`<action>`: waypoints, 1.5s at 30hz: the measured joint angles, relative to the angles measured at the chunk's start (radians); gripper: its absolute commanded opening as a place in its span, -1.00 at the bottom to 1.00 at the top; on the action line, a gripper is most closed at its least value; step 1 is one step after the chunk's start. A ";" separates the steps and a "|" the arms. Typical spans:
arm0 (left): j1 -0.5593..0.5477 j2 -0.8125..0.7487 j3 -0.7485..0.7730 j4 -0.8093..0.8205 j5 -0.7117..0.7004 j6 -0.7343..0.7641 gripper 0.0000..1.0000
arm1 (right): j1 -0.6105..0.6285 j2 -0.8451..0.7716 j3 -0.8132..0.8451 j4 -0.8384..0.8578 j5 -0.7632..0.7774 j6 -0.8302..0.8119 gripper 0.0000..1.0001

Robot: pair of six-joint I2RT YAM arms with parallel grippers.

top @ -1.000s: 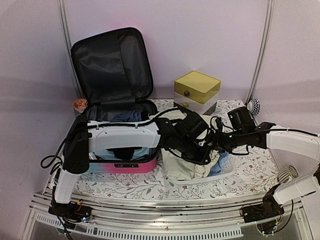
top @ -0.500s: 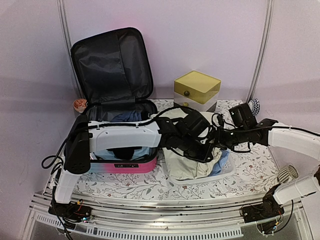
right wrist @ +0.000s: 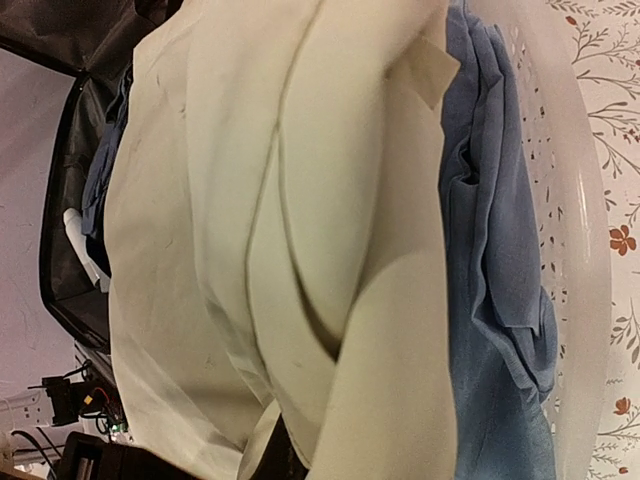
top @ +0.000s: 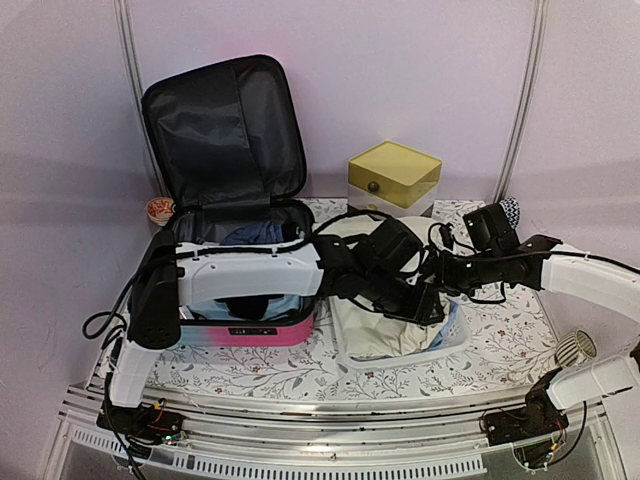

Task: Open, take out, and arrange the luggage
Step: Place the clothes in the bin.

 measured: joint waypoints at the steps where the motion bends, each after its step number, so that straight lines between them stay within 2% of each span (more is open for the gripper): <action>1: 0.000 0.000 0.000 0.003 -0.003 -0.002 0.67 | -0.002 0.002 0.000 0.001 0.002 -0.003 -0.96; 3: -0.002 -0.006 -0.005 0.011 -0.012 0.001 0.81 | -0.004 0.010 0.000 0.002 0.007 -0.008 -0.96; 7: -0.021 -0.068 -0.048 0.026 -0.033 0.033 0.84 | -0.006 0.026 0.000 0.005 0.022 -0.016 -0.96; 16: -0.024 -0.303 -0.129 0.020 -0.105 0.083 0.63 | -0.008 0.027 -0.009 0.007 0.023 -0.017 -0.96; 26: 0.111 -0.462 -0.345 -0.007 -0.183 0.100 0.63 | -0.008 0.002 -0.029 -0.006 0.029 0.008 -0.93; 31: 0.132 -0.525 -0.404 -0.029 -0.224 0.115 0.70 | -0.008 0.009 -0.031 -0.009 0.045 0.005 -0.65; 34: 0.133 -0.568 -0.427 -0.036 -0.246 0.125 0.72 | -0.008 0.013 -0.031 -0.020 0.061 -0.004 -0.24; 36: 0.137 -0.594 -0.443 -0.039 -0.264 0.132 0.73 | -0.009 0.013 -0.029 -0.035 0.086 -0.011 -0.06; 40: 0.149 -0.624 -0.467 -0.046 -0.295 0.142 0.81 | -0.010 0.004 -0.006 -0.083 0.141 -0.029 0.04; 45: 0.161 -0.660 -0.493 -0.068 -0.348 0.161 0.96 | -0.010 -0.034 0.071 -0.141 0.179 -0.060 0.03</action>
